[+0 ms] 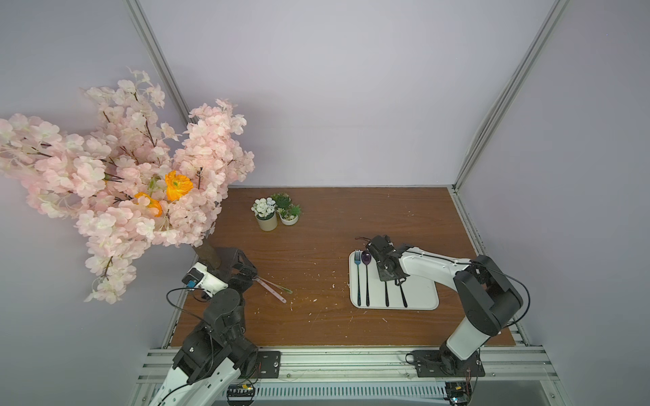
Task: Set the spoon and fork side by side
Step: Place the spoon on the tray.
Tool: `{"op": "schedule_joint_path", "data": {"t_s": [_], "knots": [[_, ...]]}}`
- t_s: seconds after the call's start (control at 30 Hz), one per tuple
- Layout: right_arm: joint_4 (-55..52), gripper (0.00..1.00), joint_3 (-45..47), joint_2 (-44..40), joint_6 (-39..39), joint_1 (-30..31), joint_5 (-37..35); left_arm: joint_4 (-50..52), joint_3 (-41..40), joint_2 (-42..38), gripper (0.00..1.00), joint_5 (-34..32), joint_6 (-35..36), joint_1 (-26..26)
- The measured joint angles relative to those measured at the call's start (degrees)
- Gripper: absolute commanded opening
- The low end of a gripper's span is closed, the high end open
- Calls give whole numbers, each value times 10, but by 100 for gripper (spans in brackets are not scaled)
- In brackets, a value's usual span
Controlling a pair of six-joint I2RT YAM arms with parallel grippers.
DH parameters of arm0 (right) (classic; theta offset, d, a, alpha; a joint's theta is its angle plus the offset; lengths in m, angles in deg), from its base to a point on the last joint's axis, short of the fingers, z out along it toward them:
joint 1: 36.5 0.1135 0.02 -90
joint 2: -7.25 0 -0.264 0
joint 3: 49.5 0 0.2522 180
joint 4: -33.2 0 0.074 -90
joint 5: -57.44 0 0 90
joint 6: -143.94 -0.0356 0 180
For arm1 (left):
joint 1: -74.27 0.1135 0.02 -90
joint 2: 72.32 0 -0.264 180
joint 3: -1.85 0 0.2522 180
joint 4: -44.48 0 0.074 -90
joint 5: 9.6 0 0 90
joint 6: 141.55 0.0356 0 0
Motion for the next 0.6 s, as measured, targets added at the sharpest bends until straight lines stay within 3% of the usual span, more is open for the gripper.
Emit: {"op": "schedule_joint_path", "data": {"t_s": [0.3, 0.6], "knots": [[-27, 29, -23, -42, 0, 0, -5, 0, 0, 0, 100, 0, 0, 0], [-26, 30, -32, 0, 15, 0, -23, 0, 0, 0, 100, 0, 0, 0]]}}
